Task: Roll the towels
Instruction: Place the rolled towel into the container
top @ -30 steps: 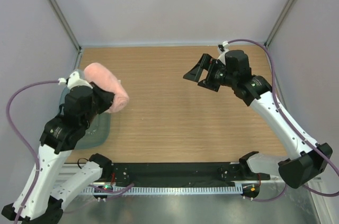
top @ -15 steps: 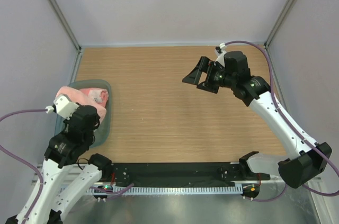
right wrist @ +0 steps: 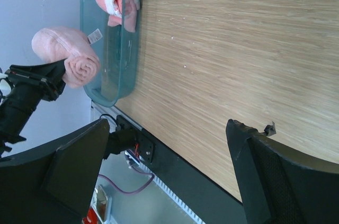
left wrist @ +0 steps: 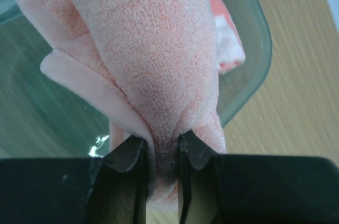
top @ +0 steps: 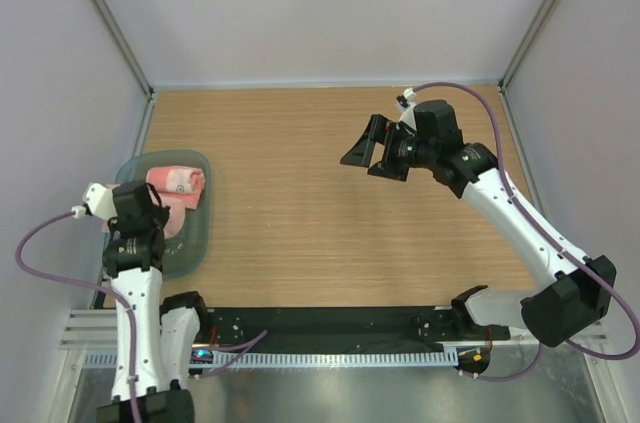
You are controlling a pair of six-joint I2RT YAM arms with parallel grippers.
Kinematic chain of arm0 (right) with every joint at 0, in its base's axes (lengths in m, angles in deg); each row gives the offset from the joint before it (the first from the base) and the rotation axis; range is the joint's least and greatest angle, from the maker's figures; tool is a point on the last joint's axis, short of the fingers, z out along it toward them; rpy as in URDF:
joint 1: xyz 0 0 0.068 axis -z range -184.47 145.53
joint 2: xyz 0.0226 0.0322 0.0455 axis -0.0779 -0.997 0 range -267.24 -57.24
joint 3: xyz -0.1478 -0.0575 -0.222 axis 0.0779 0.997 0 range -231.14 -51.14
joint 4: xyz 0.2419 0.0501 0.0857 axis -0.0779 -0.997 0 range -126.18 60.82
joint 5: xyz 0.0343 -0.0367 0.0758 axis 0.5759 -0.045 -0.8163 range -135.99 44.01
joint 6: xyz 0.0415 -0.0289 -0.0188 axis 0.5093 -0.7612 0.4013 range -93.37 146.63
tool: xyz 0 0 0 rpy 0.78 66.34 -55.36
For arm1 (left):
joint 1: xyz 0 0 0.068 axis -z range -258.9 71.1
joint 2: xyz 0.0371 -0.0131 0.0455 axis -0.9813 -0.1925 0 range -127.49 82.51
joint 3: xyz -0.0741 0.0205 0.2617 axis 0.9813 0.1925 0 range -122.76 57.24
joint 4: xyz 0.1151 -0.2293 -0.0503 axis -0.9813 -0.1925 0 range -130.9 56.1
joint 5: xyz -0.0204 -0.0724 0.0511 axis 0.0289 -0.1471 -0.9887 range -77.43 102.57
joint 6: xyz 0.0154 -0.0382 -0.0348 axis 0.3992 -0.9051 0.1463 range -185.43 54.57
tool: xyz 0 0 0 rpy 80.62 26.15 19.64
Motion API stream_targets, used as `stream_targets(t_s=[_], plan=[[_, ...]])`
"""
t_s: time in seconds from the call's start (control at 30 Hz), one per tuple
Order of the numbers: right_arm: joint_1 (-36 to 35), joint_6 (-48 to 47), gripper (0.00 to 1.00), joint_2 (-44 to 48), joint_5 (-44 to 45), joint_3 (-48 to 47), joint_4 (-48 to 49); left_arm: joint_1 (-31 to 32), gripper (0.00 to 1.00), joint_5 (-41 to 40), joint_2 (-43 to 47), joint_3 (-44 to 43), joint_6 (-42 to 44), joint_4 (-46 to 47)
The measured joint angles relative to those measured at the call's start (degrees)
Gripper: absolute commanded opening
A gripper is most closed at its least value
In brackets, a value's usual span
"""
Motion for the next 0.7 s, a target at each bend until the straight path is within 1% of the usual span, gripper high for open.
stream_targets(t_s=[0.07, 0.17, 0.3, 0.37, 0.6, 0.7], plan=[[0.0, -0.22, 1.0, 0.0, -0.15, 0.0, 0.04, -8.44, 0.0, 6.32, -0.92, 0.94, 0.59, 2.86], [0.02, -0.46, 1.0, -0.28, -0.48, 0.0, 0.28, -14.4, 0.0, 14.38, -0.94, 4.13, 0.72, 7.98], [0.0, -0.59, 1.0, -1.44, -0.98, 0.0, 1.03, -15.41, 0.0, 21.99, -0.76, 9.2, 0.42, 14.53], [0.0, -0.59, 1.0, -1.99, -1.16, 0.0, 1.22, -15.41, 0.0, 23.76, -0.57, 11.58, -0.11, 17.94], [0.0, -0.61, 1.0, -3.52, -1.66, 0.0, 2.01, -16.22, 0.0, 23.37, -0.59, 17.75, -3.5, 26.1], [0.02, -0.61, 1.0, -3.89, -1.84, 0.0, 2.23, -17.97, 0.0, 22.67, -1.16, 20.63, -5.81, 30.45]])
